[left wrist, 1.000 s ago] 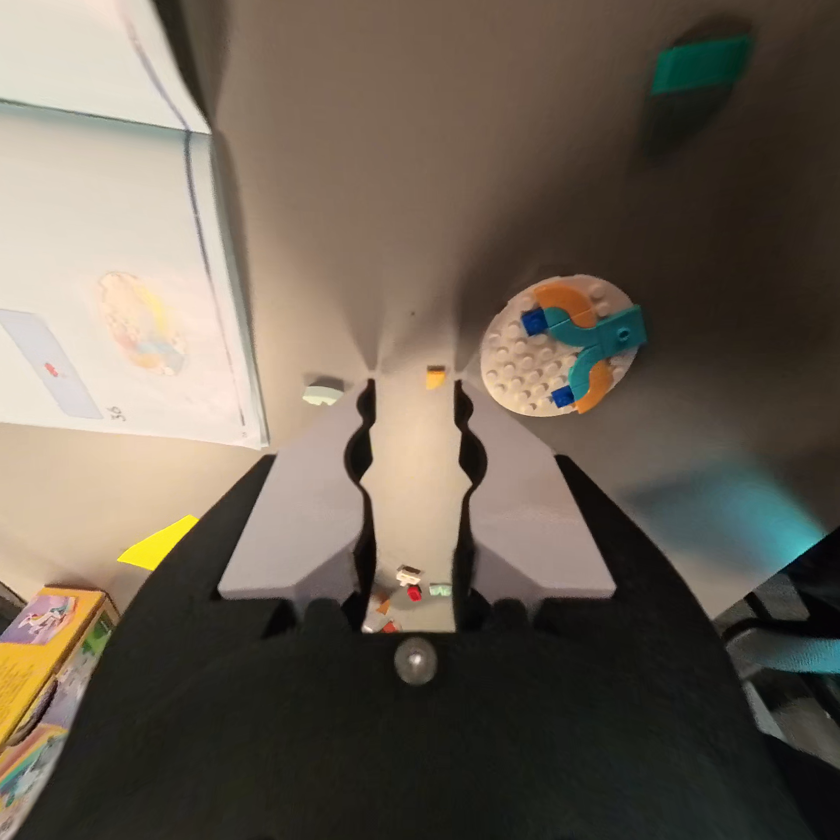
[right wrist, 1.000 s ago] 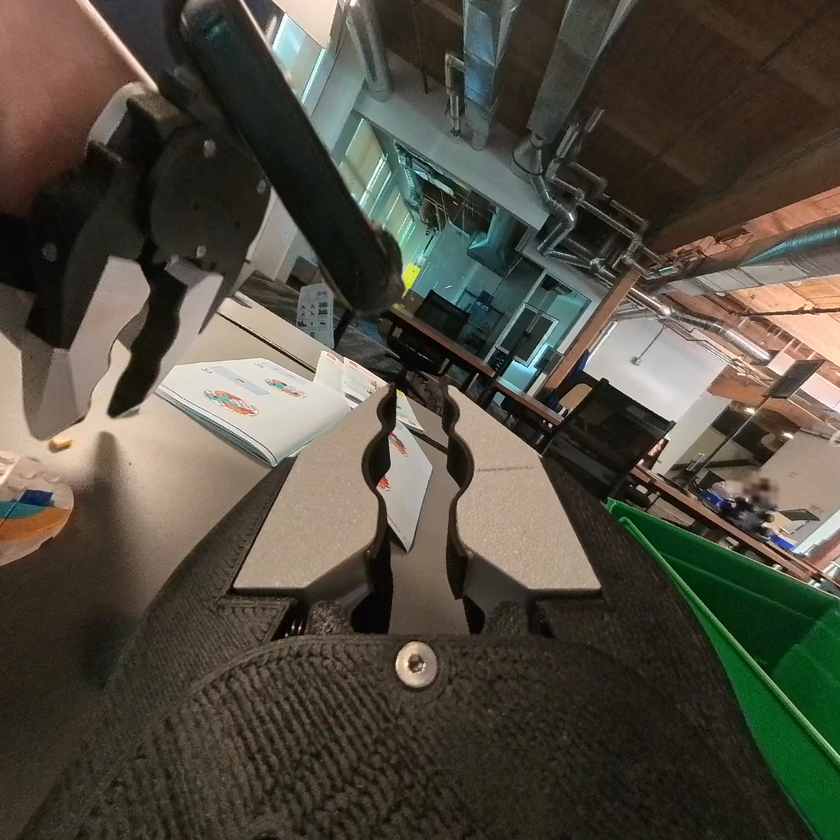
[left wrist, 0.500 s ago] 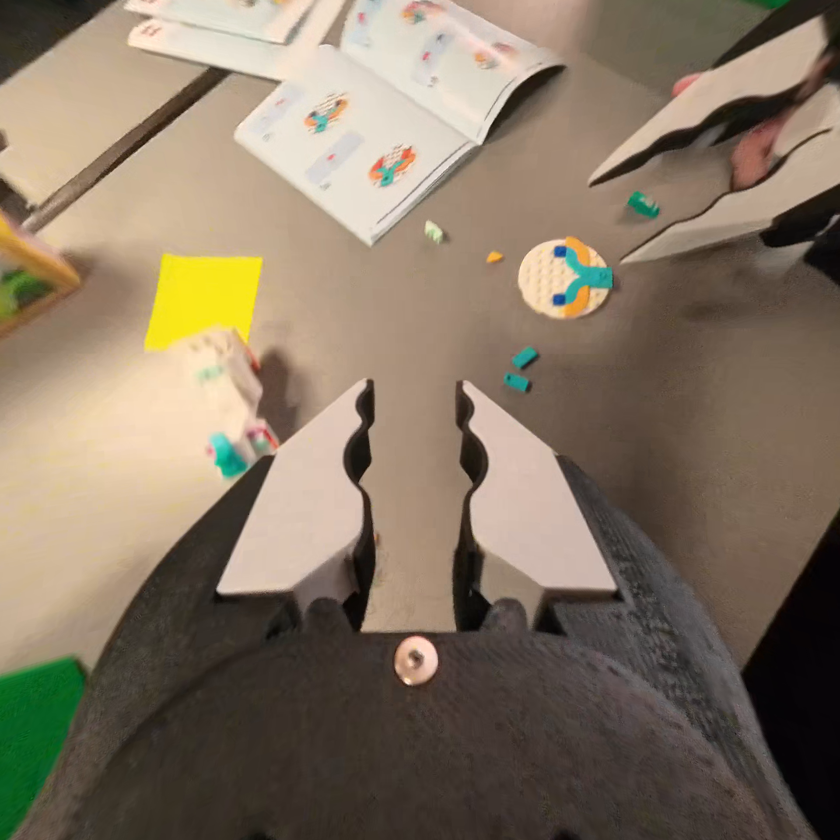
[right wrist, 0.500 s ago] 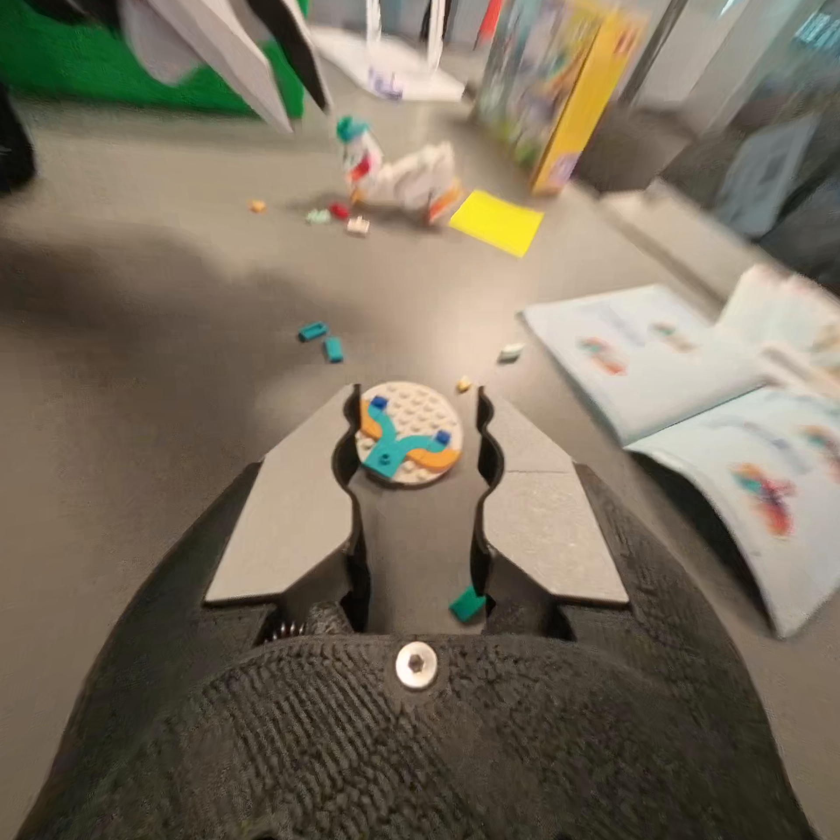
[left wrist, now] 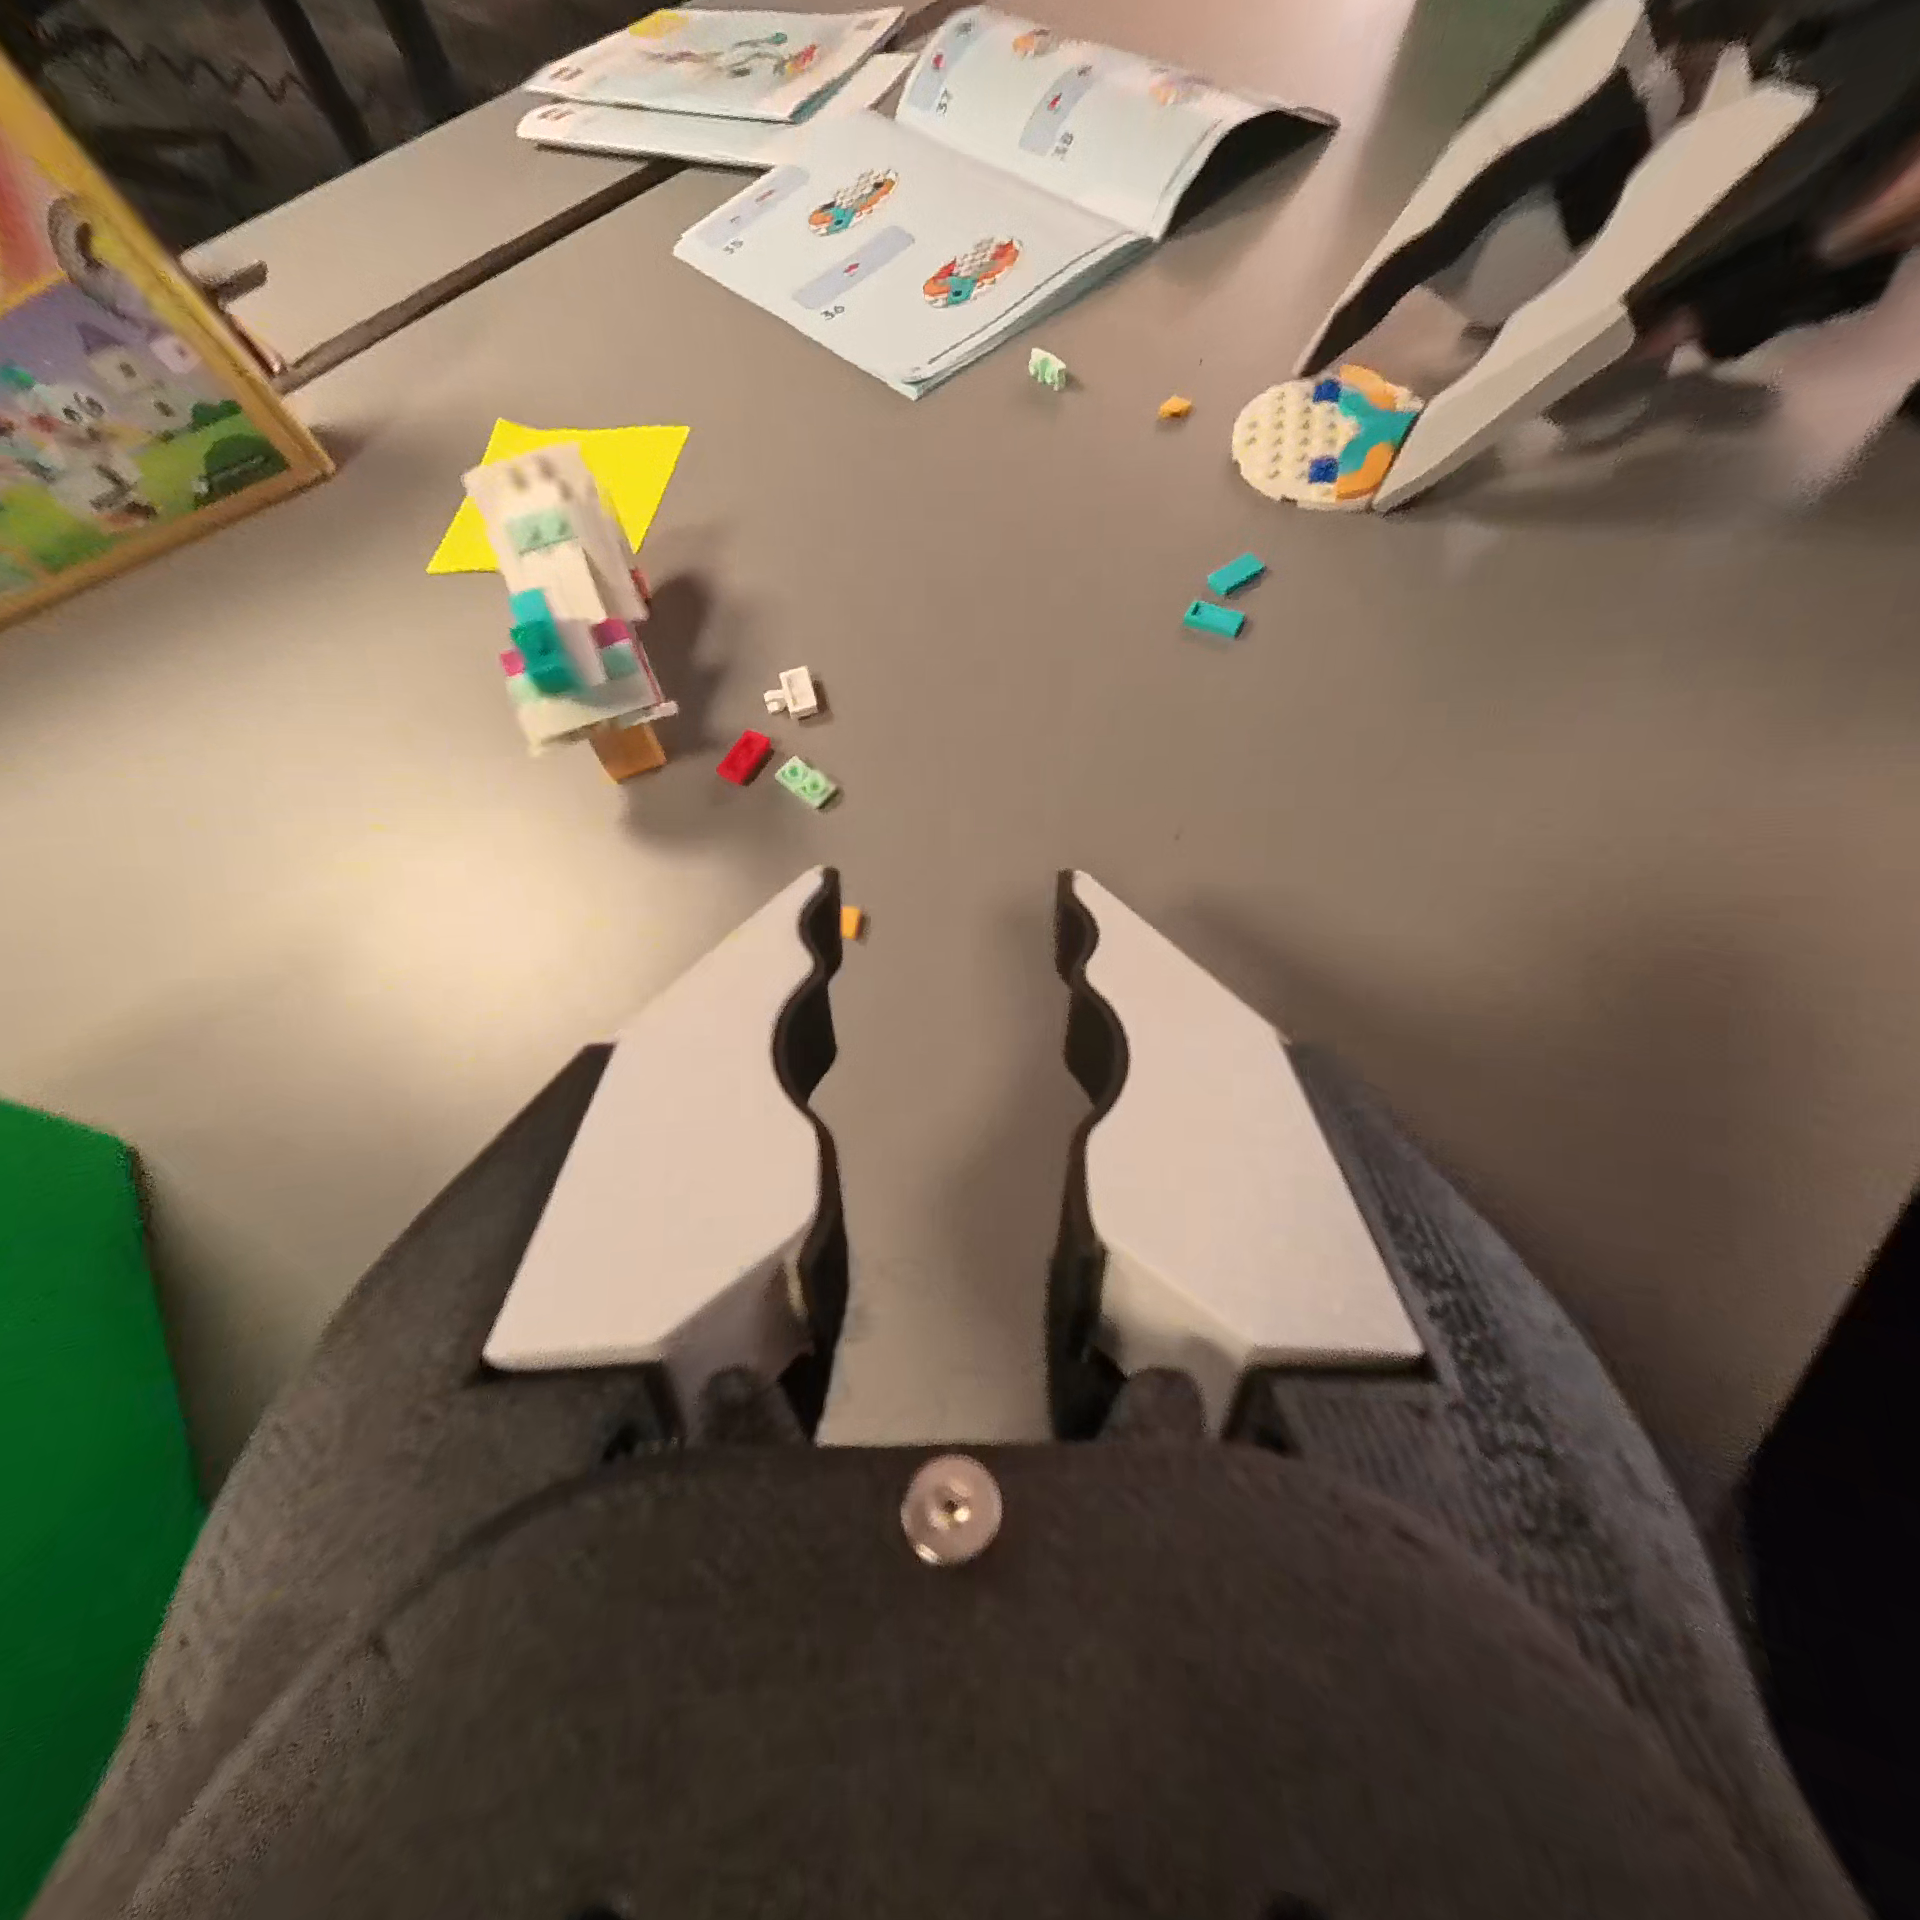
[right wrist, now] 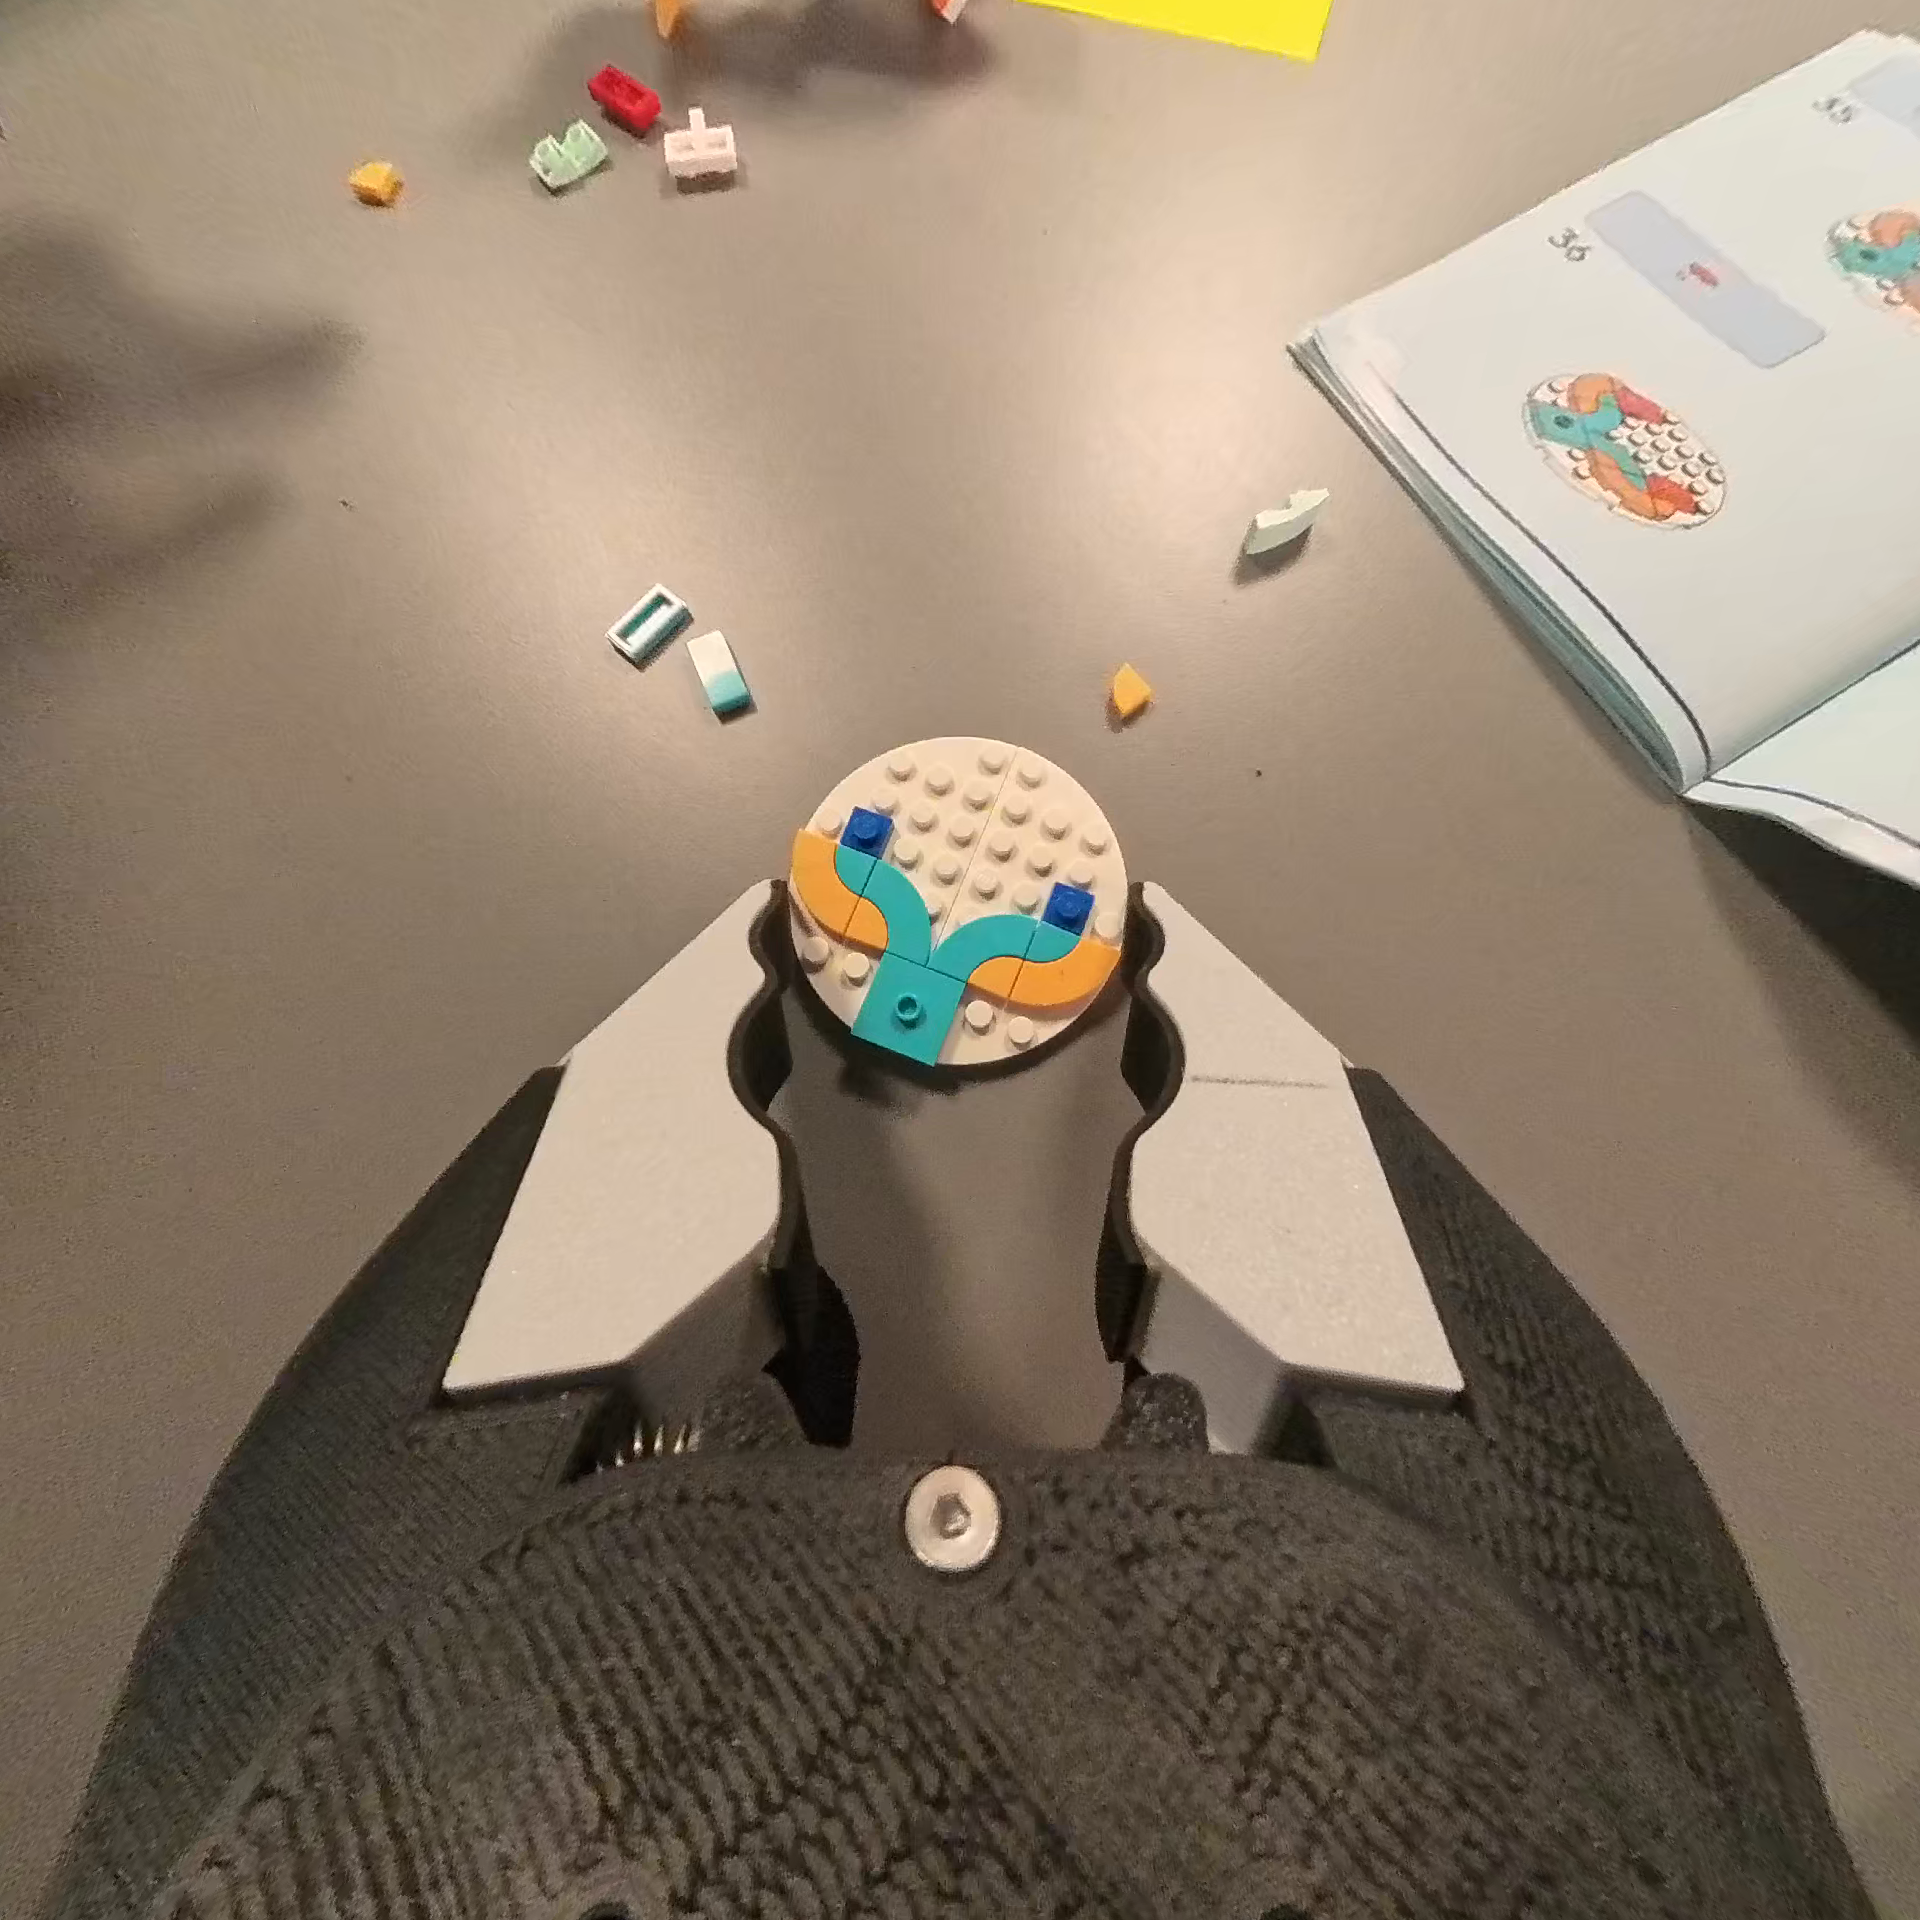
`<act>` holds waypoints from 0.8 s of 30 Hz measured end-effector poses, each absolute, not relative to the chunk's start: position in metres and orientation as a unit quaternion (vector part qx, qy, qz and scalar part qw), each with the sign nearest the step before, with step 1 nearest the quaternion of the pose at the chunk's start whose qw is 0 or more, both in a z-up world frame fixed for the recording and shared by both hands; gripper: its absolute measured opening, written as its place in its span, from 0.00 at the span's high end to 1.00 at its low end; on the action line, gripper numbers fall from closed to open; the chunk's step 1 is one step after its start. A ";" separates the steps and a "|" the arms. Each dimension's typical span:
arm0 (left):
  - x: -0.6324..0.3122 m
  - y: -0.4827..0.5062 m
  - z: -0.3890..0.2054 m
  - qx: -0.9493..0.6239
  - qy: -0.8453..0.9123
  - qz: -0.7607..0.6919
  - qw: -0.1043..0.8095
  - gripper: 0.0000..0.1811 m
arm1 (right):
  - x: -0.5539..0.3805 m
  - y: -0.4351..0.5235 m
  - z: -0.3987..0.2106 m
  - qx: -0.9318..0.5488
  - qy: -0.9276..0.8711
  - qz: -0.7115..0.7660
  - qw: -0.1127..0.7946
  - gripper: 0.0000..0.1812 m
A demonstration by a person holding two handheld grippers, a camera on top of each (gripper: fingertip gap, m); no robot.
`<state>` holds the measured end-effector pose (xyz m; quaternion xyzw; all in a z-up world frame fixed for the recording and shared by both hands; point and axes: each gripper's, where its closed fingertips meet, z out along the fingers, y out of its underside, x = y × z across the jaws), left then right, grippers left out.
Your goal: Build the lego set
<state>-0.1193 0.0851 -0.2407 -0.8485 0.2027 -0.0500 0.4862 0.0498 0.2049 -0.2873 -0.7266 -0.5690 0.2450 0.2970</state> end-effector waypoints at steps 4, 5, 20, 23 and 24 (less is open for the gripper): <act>-0.083 0.107 -0.244 -0.805 0.326 0.046 0.493 0.67 | 0.036 0.197 -0.279 -0.730 -0.561 0.248 0.302 0.65; -0.073 0.115 -0.243 -0.780 0.362 0.079 0.503 0.64 | 0.032 0.195 -0.274 -0.728 -0.559 0.249 0.308 0.65; 0.000 0.180 -0.212 -0.439 0.552 0.413 0.576 0.83 | -0.001 0.161 -0.222 -0.727 -0.515 0.310 0.332 0.65; 0.003 0.178 -0.211 -0.412 0.555 0.449 0.566 0.91 | -0.001 0.160 -0.221 -0.728 -0.509 0.319 0.330 0.65; 0.003 0.178 -0.213 -0.408 0.557 0.455 0.562 0.93 | 0.000 0.160 -0.222 -0.729 -0.507 0.322 0.329 0.65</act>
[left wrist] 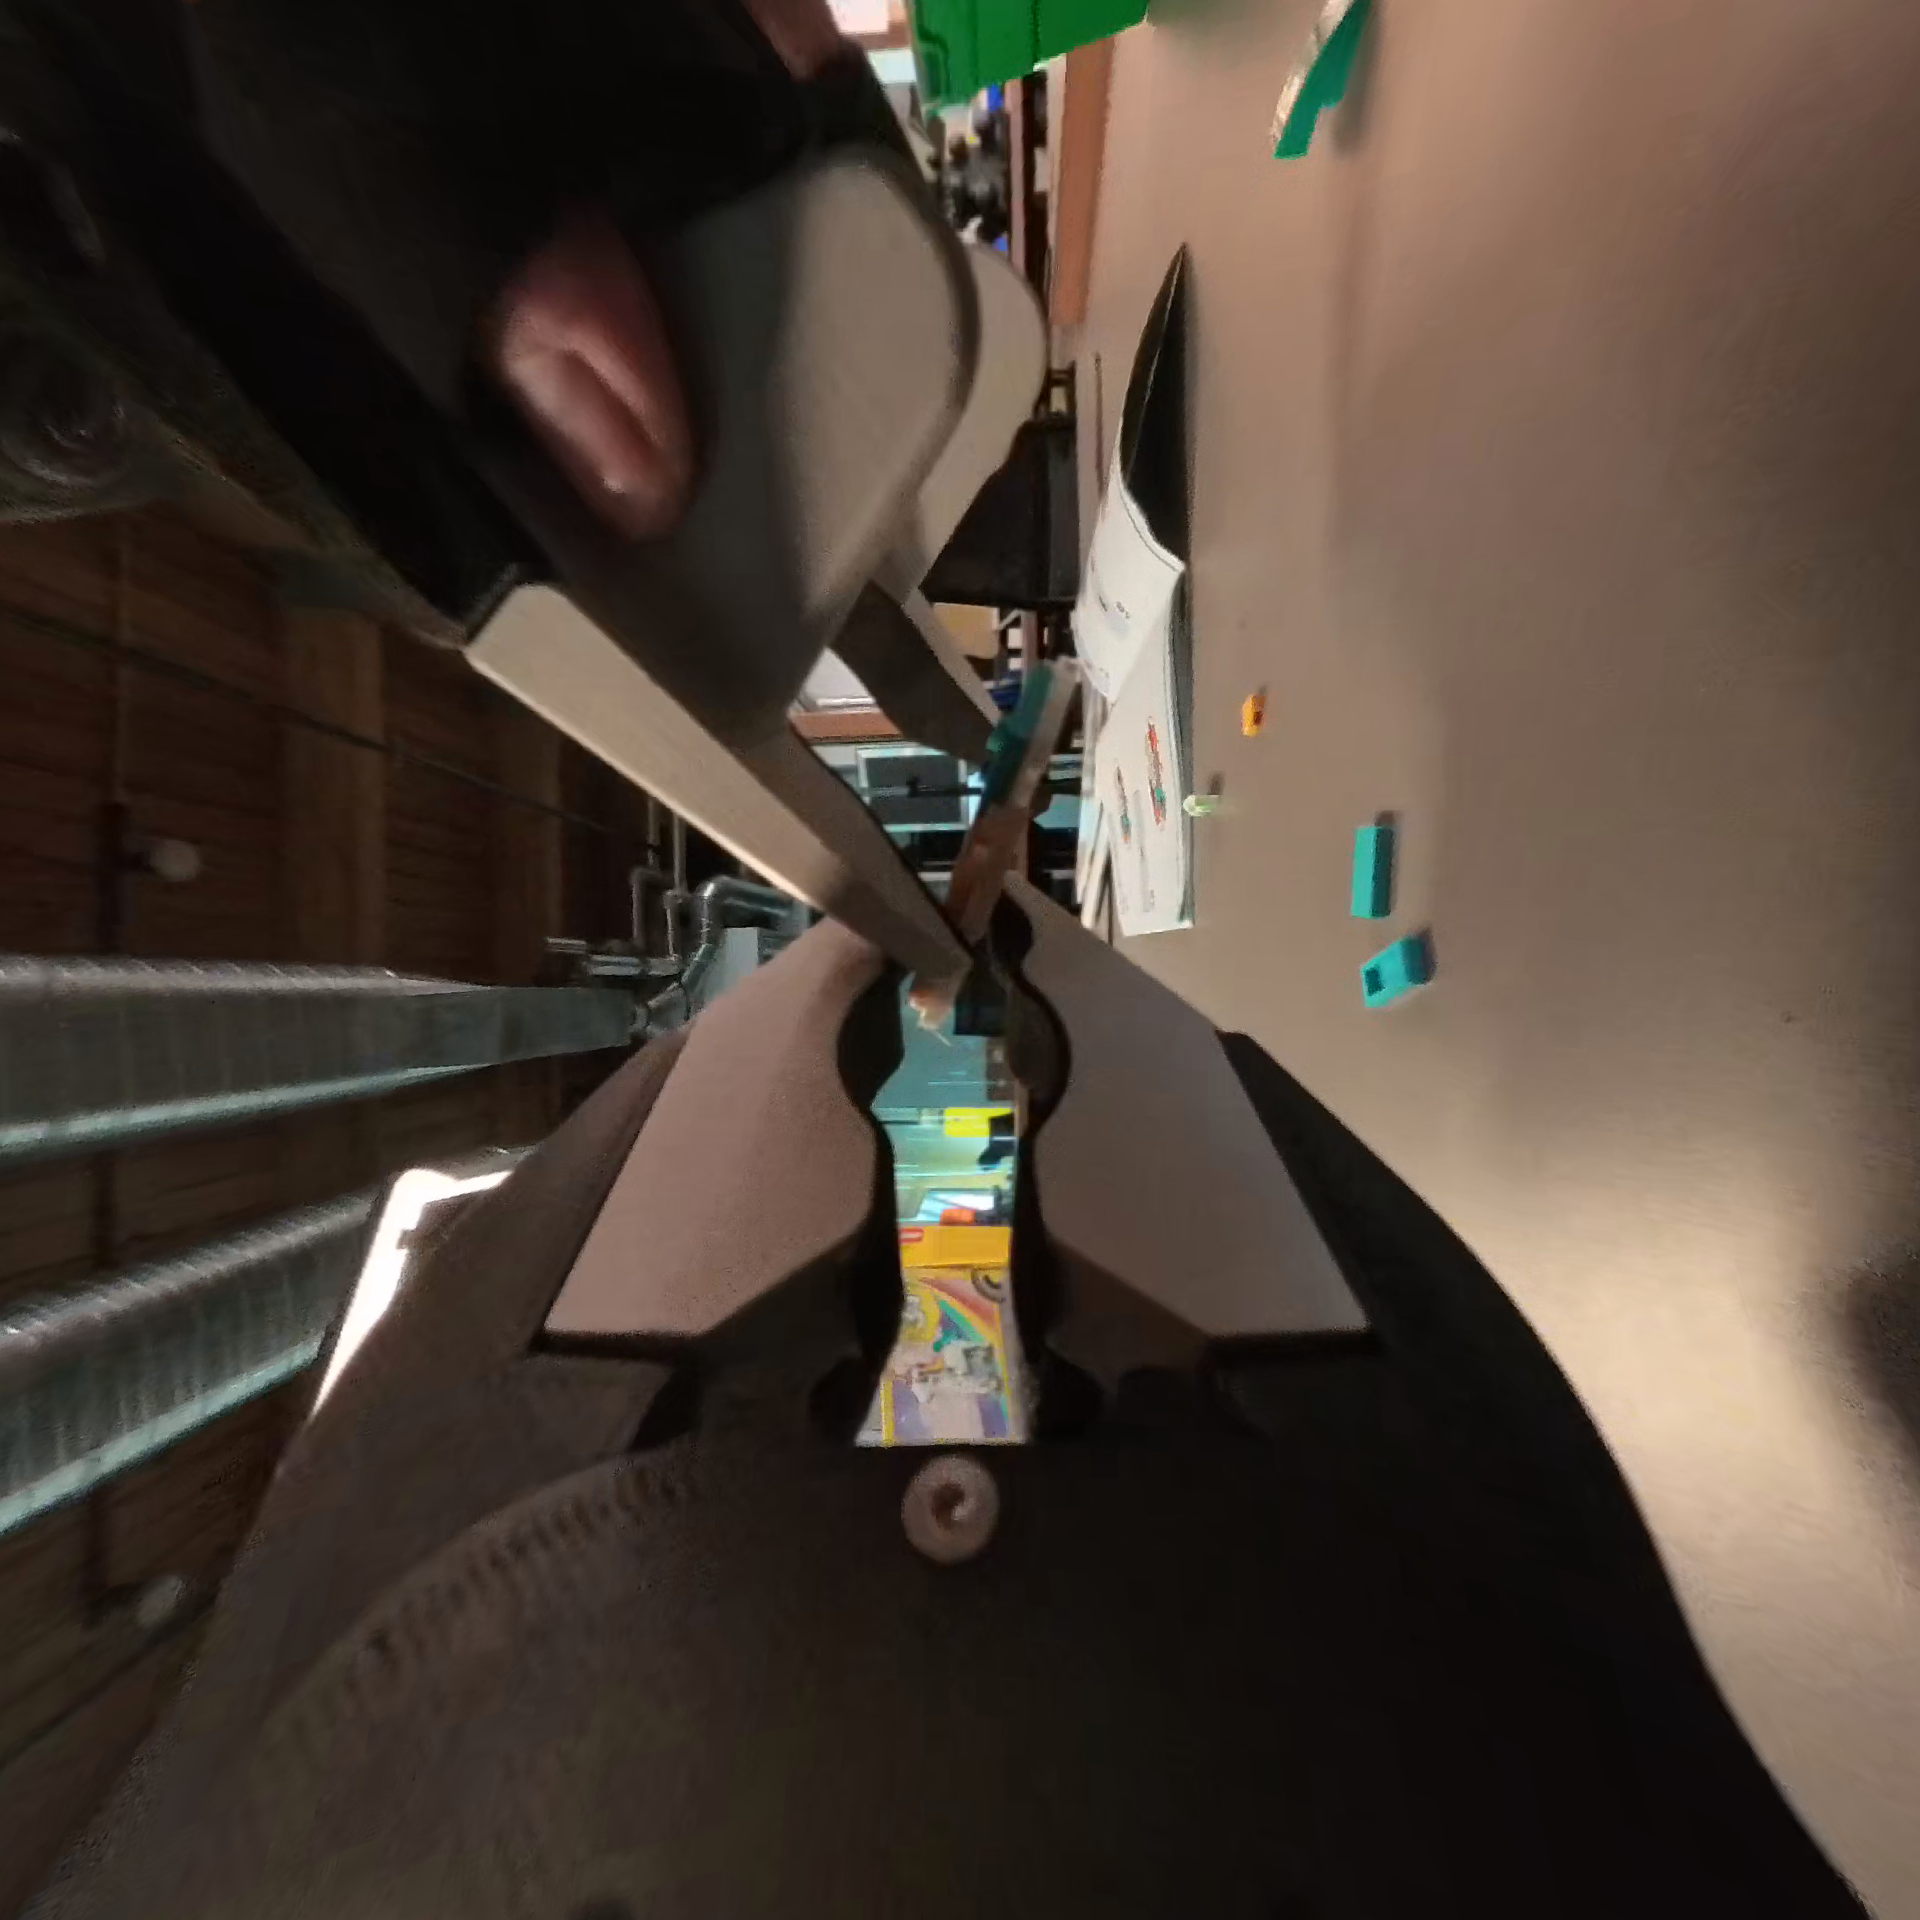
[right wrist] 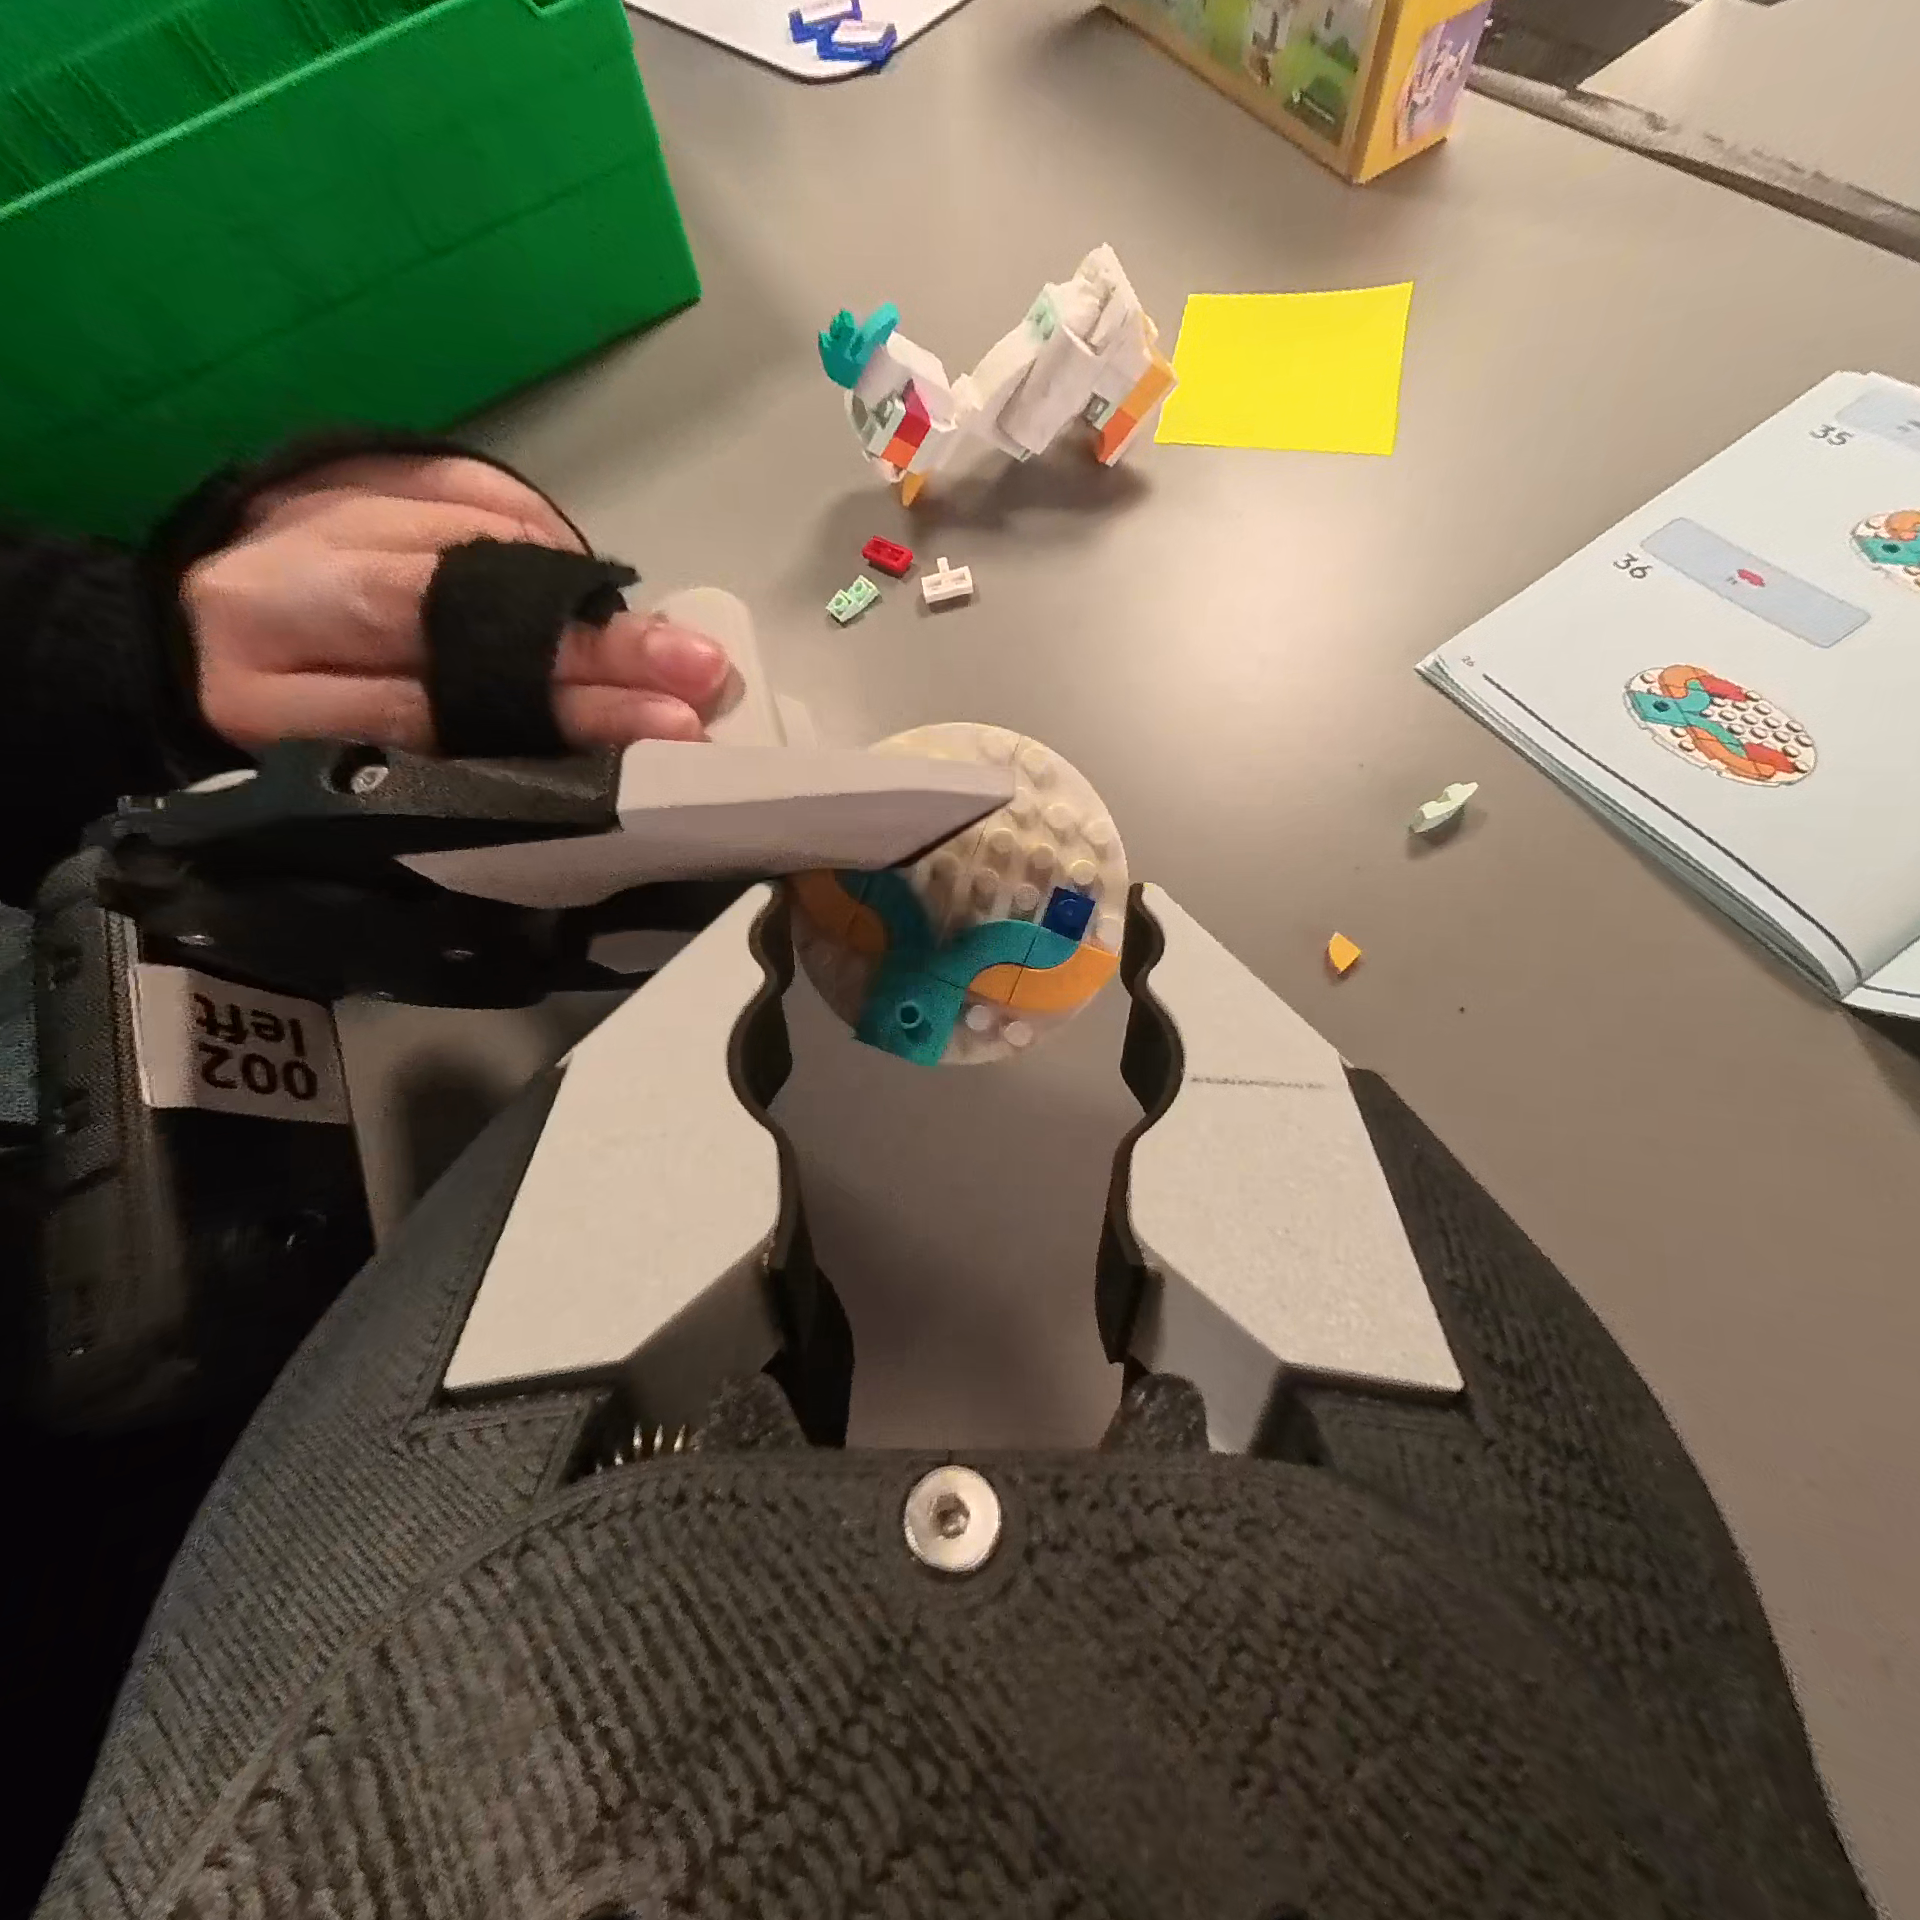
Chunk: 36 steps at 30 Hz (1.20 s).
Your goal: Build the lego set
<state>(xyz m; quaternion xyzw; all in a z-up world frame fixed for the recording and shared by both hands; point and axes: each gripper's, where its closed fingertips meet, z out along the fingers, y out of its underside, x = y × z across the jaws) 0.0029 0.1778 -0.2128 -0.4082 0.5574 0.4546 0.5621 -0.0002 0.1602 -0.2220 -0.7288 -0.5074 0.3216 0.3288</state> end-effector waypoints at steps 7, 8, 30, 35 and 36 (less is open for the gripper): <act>-0.002 0.177 -0.221 -0.416 0.570 0.435 0.560 0.97 | 0.014 0.171 -0.207 -0.687 -0.509 0.329 0.401 0.63; -0.004 0.176 -0.223 -0.413 0.574 0.431 0.561 0.97 | 0.021 0.179 -0.207 -0.689 -0.498 0.330 0.410 0.64; -0.009 0.168 -0.264 -0.409 0.654 0.333 0.542 0.97 | 0.017 0.239 -0.286 -0.750 -0.535 0.256 0.293 0.89; -0.010 0.167 -0.264 -0.414 0.653 0.323 0.545 0.97 | 0.017 0.229 -0.285 -0.747 -0.540 0.280 0.270 0.89; -0.010 0.167 -0.264 -0.414 0.653 0.323 0.545 0.97 | 0.018 0.226 -0.285 -0.745 -0.543 0.284 0.265 0.89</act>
